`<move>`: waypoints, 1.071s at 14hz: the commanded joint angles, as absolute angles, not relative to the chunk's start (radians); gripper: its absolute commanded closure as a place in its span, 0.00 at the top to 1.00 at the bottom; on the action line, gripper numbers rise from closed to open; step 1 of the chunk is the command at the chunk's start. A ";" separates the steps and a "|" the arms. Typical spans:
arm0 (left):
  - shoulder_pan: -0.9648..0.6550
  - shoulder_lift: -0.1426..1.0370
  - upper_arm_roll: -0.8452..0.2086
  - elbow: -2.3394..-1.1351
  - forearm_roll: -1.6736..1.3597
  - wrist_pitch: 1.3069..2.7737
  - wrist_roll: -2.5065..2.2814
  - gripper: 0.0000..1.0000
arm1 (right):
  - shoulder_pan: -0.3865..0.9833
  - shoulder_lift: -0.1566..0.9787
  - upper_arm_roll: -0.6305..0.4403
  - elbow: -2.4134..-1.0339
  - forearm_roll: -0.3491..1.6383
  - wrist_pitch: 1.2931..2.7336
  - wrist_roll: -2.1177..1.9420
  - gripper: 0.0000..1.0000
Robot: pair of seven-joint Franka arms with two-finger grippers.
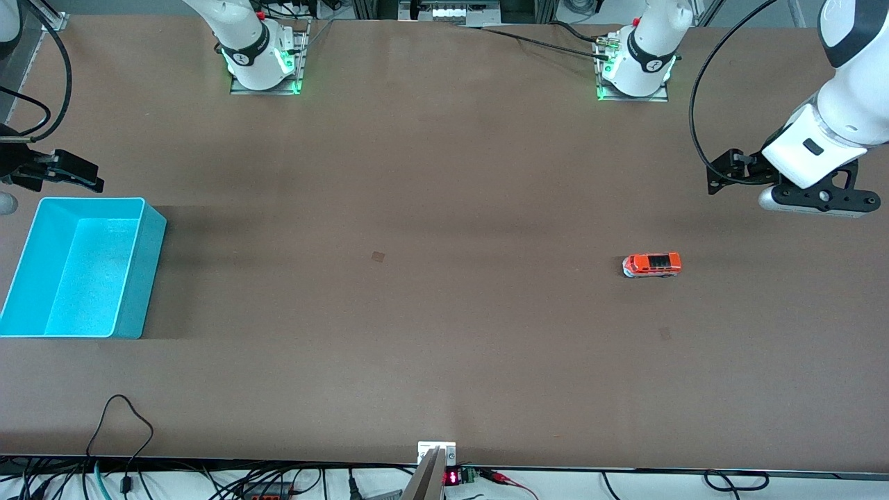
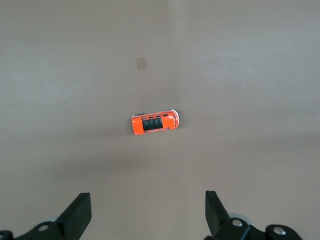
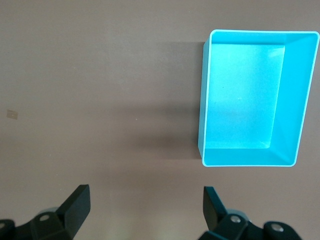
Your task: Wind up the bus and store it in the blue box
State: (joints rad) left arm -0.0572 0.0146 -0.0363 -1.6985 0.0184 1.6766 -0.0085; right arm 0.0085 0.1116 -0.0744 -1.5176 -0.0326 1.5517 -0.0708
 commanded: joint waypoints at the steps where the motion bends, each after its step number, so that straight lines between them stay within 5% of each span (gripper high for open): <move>1: -0.067 0.029 -0.026 -1.658 0.005 1.654 0.012 1.00 | 0.011 0.109 -0.066 -1.513 -0.011 1.554 -0.054 1.00; 9: -0.067 0.037 -0.028 -1.657 0.002 1.612 0.014 1.00 | 0.005 0.109 -0.067 -1.513 0.015 1.557 -0.052 1.00; 15: -0.077 0.040 -0.029 -1.655 0.000 1.409 0.049 1.00 | -0.008 0.114 -0.072 -1.513 0.041 1.555 -0.054 1.00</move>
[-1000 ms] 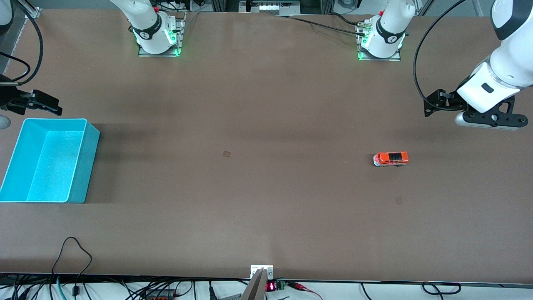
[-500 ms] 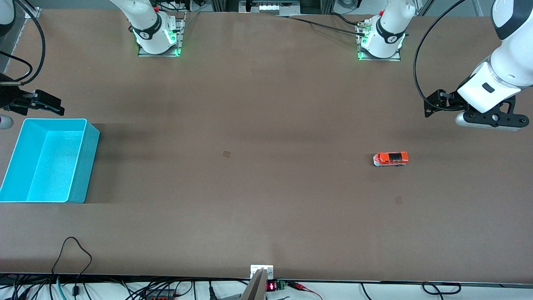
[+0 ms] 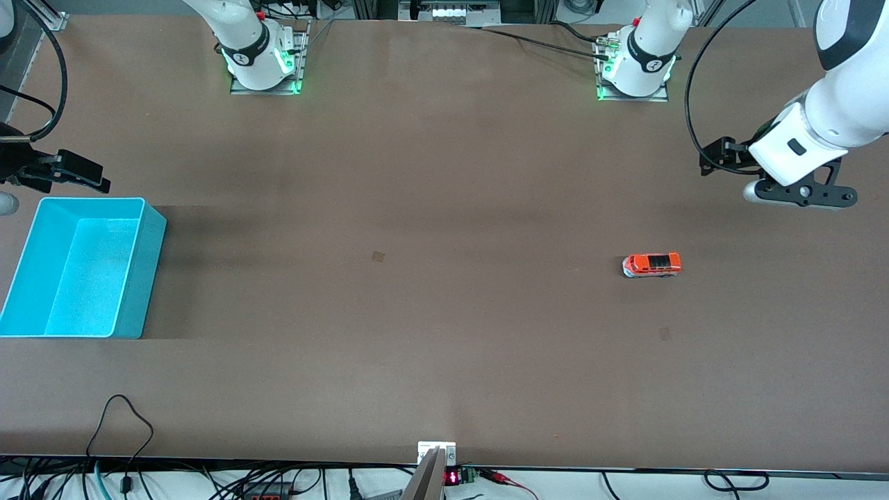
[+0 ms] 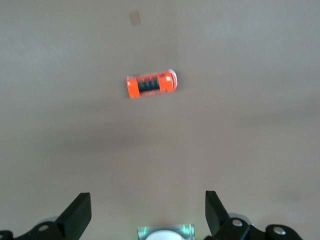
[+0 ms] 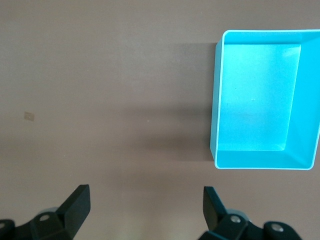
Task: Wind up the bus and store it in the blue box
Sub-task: 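Move the left gripper over the orange toy bus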
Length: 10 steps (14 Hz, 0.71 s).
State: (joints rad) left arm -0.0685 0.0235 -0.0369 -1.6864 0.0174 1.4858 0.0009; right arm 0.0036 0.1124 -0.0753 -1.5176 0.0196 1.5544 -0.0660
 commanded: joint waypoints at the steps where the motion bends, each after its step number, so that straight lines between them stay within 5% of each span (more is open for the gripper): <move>1: -0.078 0.040 -0.029 -1.655 0.000 1.390 0.087 1.00 | -0.008 0.114 -0.074 -1.513 0.041 1.554 -0.054 1.00; 7: -0.064 0.089 -0.028 -1.663 0.005 1.410 0.515 1.00 | -0.003 0.127 -0.072 -1.511 0.041 1.555 -0.060 1.00; 10: -0.064 0.133 -0.028 -1.727 0.011 1.564 0.729 1.00 | -0.002 0.127 -0.072 -1.511 0.040 1.555 -0.060 1.00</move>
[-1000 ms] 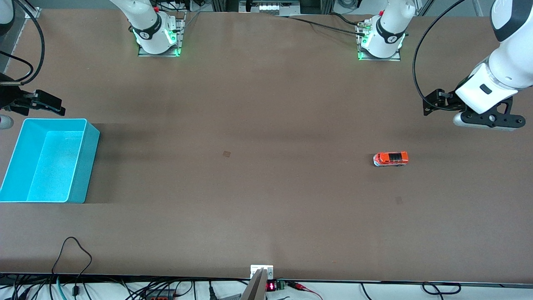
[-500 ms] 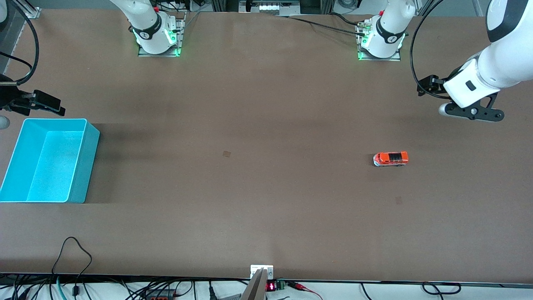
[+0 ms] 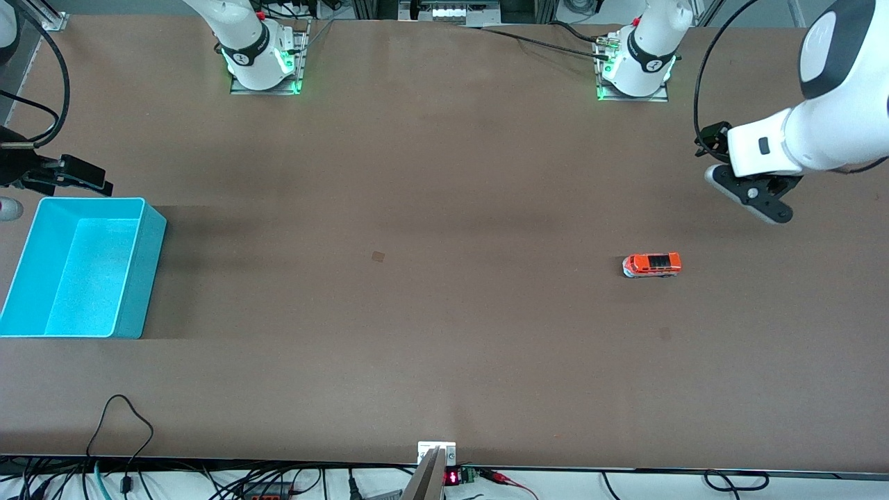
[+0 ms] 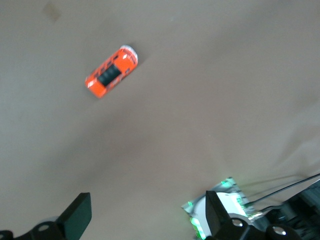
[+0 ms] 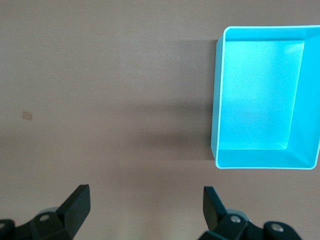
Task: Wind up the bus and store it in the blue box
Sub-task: 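Move the left gripper over the orange toy bus, then lower the left gripper and close it on the orange bus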
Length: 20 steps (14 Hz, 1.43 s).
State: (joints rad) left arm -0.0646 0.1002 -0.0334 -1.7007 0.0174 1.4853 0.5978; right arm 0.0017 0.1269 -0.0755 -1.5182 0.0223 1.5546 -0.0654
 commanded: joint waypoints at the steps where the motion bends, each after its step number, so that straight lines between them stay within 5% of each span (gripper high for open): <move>1: -0.064 0.155 -0.026 -1.744 0.014 1.622 0.800 1.00 | -0.002 0.127 -0.072 -1.511 0.038 1.555 -0.058 1.00; 10: -0.049 0.379 -0.026 -1.835 0.136 2.083 1.234 1.00 | -0.008 0.129 -0.072 -1.511 0.043 1.555 -0.055 1.00; 15: -0.020 0.399 -0.026 -2.048 0.138 2.431 1.321 1.00 | 0.005 0.127 -0.066 -1.511 0.038 1.548 -0.055 1.00; 20: -0.018 0.443 -0.028 -2.060 0.138 2.484 1.335 1.00 | 0.008 0.126 -0.064 -1.511 0.038 1.548 -0.058 1.00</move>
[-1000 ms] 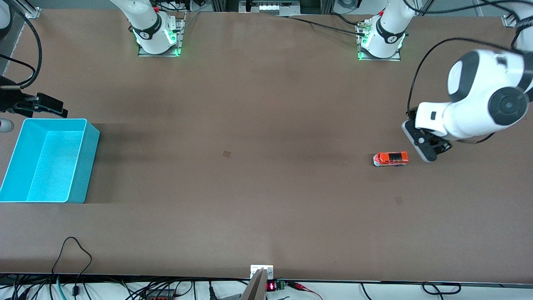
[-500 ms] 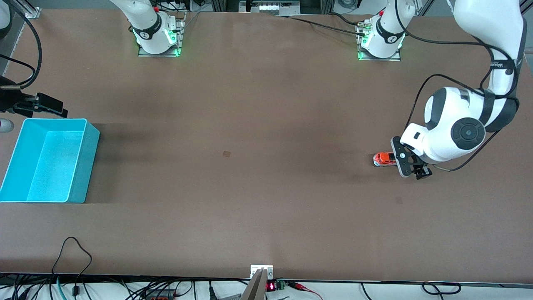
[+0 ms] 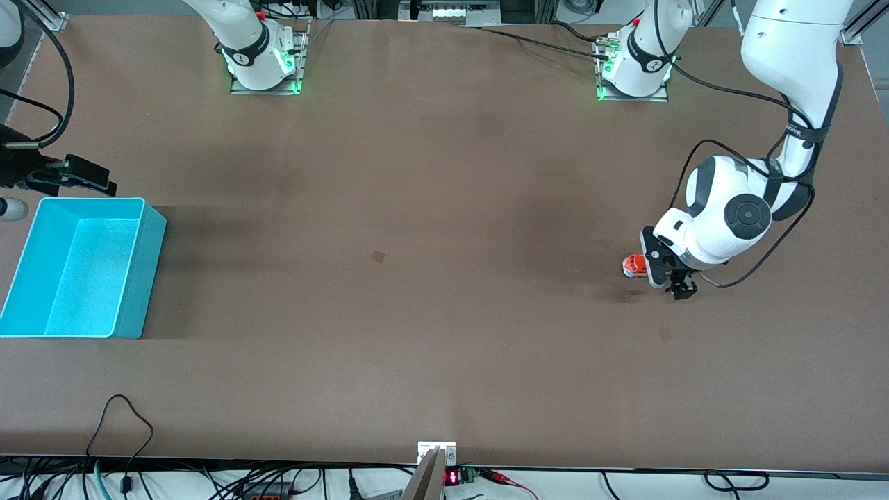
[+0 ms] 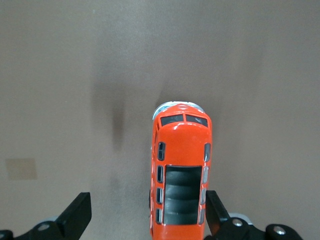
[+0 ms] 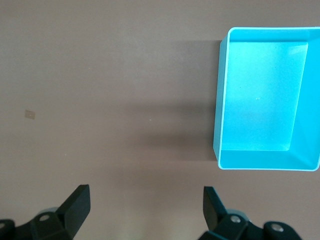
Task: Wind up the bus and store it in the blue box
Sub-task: 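Lower the left gripper and close it on the orange bus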
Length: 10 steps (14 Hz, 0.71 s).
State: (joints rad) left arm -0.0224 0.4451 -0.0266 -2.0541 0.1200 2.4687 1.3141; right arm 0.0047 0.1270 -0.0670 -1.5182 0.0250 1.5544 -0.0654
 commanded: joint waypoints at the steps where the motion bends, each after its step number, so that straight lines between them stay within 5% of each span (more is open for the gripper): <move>1: -0.018 0.445 -0.028 -2.065 0.138 2.482 1.335 1.00 | 0.003 0.127 -0.064 -1.511 0.041 1.548 -0.060 1.00; 7: -0.018 0.431 -0.044 -2.105 0.138 2.477 1.350 0.97 | 0.005 0.127 -0.064 -1.511 0.038 1.549 -0.061 1.00; 10: -0.018 0.431 -0.049 -2.103 0.138 2.477 1.364 0.44 | 0.006 0.127 -0.064 -1.511 0.040 1.551 -0.060 1.00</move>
